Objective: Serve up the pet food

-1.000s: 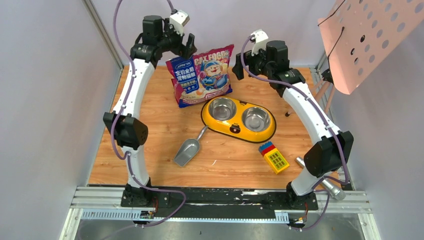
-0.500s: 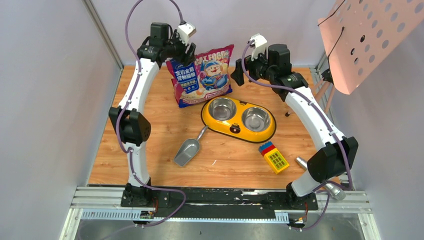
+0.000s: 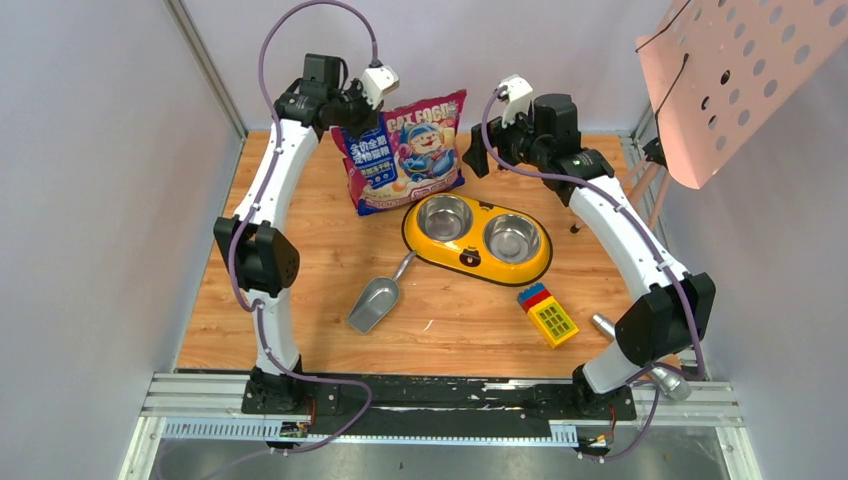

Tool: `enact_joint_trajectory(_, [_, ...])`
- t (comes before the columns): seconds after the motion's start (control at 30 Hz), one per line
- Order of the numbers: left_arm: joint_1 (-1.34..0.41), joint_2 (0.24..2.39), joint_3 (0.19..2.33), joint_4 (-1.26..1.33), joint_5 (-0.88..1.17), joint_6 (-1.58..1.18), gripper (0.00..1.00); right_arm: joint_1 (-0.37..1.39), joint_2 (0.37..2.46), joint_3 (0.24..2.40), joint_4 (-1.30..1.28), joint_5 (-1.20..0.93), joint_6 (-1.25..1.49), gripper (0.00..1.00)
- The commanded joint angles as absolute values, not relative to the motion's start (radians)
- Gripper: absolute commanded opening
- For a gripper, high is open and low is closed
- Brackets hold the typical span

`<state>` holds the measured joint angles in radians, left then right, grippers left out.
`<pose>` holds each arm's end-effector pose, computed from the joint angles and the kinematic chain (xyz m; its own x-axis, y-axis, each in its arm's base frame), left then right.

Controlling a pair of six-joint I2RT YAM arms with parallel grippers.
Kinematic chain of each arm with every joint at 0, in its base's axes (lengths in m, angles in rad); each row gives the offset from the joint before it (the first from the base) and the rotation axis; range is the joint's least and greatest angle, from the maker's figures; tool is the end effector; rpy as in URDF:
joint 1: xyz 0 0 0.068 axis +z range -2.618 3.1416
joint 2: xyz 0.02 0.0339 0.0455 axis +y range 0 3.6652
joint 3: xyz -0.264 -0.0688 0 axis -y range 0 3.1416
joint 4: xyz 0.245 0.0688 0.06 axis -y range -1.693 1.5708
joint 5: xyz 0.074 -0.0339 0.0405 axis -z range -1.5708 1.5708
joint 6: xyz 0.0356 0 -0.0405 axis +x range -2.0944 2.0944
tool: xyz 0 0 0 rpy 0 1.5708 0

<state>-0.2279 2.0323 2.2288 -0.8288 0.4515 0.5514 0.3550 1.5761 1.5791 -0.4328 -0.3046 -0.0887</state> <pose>0.4365 -0.1172 0.3939 -0.2043 0.5313 -0.8222 0.7668 0.6089 0.2030 0.3379 0.1367 0.3932 -0.3372 -0.2151 -0.9165 -0.6195 0.7837 0.0440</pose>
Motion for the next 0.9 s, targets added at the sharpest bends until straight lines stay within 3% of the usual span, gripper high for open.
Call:
enact_joint_trajectory(0.0, [-0.218,1.923,2.244,-0.87,0.414,0.568,0.0,0.355,1.568,1.596,-0.408,-0.299,-0.092,0.98])
enact_joint_trajectory(0.3, [-0.152,1.793,2.294,-0.892,0.412,0.46,0.0,0.355,1.615,1.615,-0.408,-0.302,-0.073,0.98])
enact_joint_trajectory(0.67, [-0.147,1.607,2.095,-0.903,0.378,0.475,0.03,0.354,1.641,1.62,-0.425,-0.321,-0.061,0.97])
enact_joint_trajectory(0.7, [-0.147,1.6,2.071,-0.894,0.373,0.467,0.11,0.355,1.64,1.618,-0.429,-0.32,-0.062,0.97])
enact_joint_trajectory(0.73, [-0.147,1.585,2.064,-0.889,0.373,0.455,0.4,0.355,1.642,1.617,-0.432,-0.319,-0.062,0.97])
enact_joint_trajectory(0.77, [-0.148,1.58,2.058,-0.872,0.378,0.419,0.54,0.356,1.643,1.617,-0.436,-0.32,-0.059,0.97])
enact_joint_trajectory(0.8, [-0.149,1.564,2.058,-0.863,0.387,0.394,0.74,0.355,1.643,1.618,-0.441,-0.323,-0.056,0.97])
enact_joint_trajectory(0.87, [-0.154,1.527,2.048,-0.816,0.435,0.325,0.85,0.354,1.643,1.616,-0.447,-0.326,-0.05,0.97])
